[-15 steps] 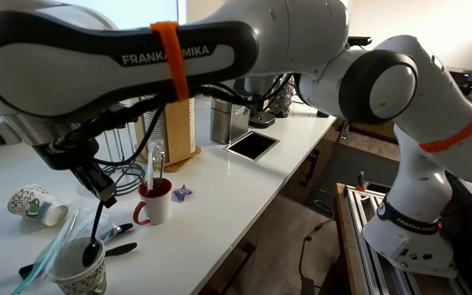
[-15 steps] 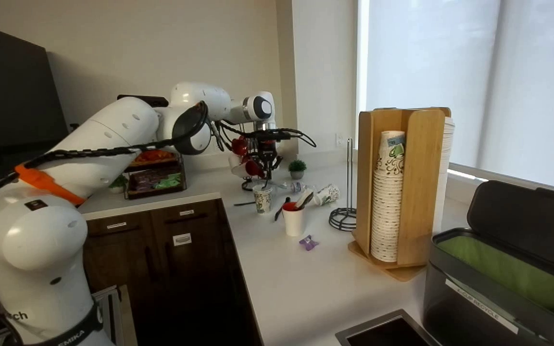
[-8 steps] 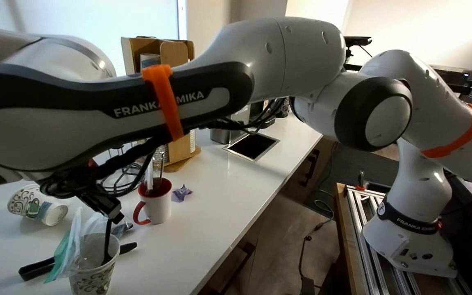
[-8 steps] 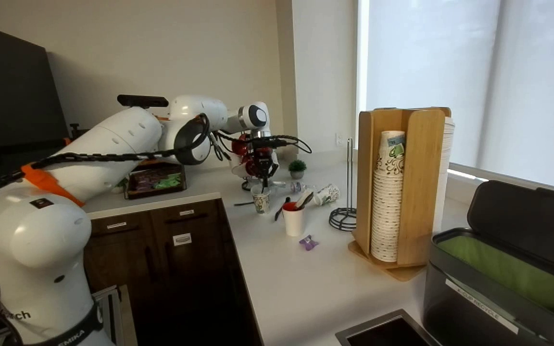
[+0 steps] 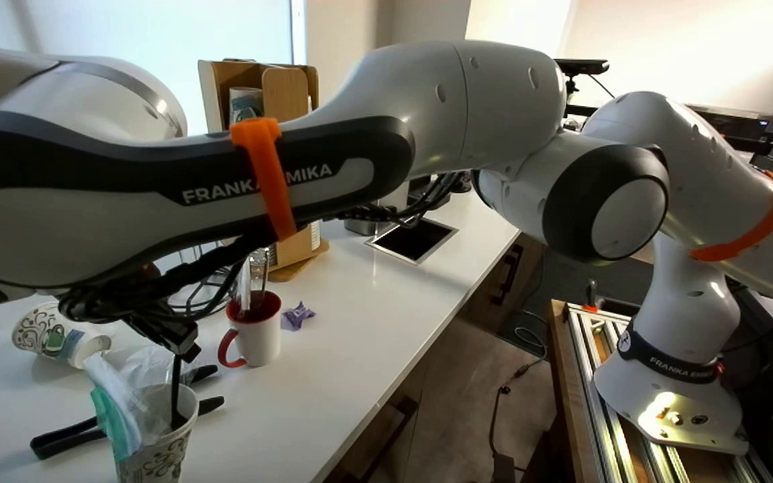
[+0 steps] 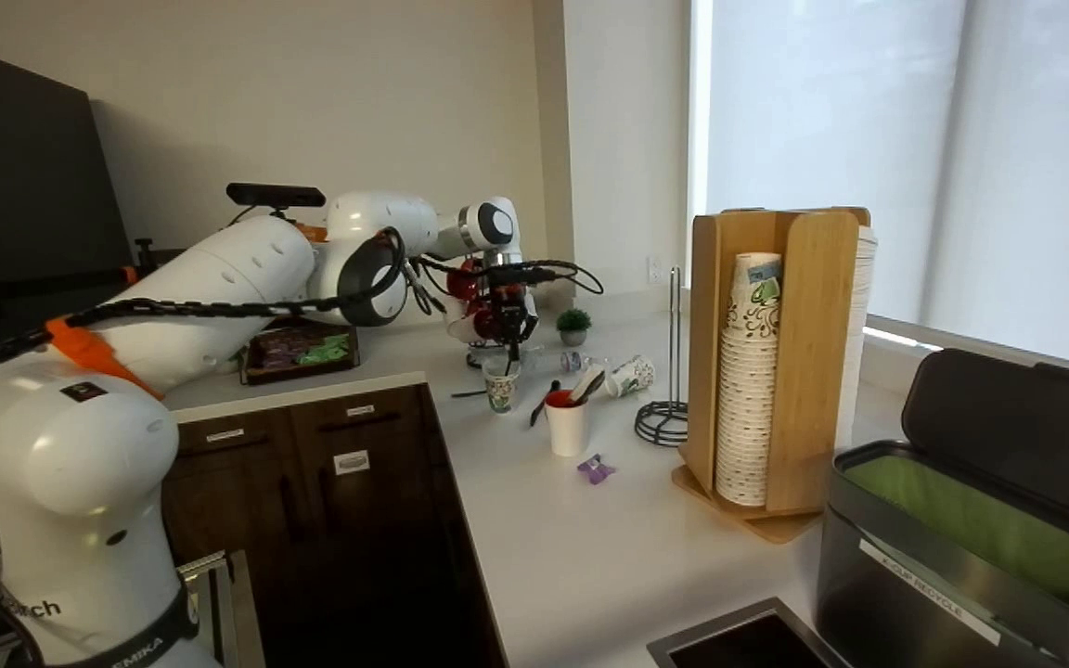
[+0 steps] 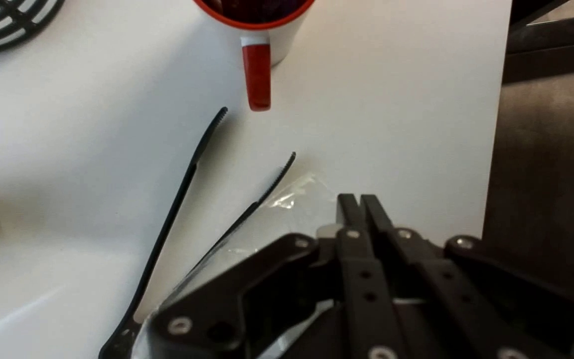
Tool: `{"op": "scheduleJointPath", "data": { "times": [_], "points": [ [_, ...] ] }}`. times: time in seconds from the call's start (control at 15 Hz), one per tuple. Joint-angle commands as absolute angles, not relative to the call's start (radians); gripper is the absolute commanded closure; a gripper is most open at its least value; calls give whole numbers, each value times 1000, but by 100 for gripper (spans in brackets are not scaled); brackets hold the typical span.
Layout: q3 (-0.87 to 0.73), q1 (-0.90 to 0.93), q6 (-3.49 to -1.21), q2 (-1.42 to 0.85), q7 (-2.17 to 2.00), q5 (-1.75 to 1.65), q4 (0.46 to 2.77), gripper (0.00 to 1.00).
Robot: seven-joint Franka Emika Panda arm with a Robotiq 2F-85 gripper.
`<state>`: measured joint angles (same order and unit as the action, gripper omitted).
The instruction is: Remove the black spoon from the mug and put it inside the paper cup on the left
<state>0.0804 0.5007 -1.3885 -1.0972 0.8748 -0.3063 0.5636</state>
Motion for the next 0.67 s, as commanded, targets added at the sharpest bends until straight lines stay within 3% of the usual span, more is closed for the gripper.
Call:
{"op": "scheduleJointPath", "data": {
  "times": [0.0, 0.2, 0.27, 0.4, 0.6],
  "points": [
    [60, 529, -1331, -1136, 926, -322, 461, 99],
    [65, 534, -1309, -1137, 968, -306, 438, 99],
    [68, 533, -1300, -1138, 986, -299, 435, 70],
    [67, 536, -1278, -1140, 1015, -297, 426, 62],
    [64, 538, -1267, -1139, 1044, -296, 410, 40]
  ]
}}
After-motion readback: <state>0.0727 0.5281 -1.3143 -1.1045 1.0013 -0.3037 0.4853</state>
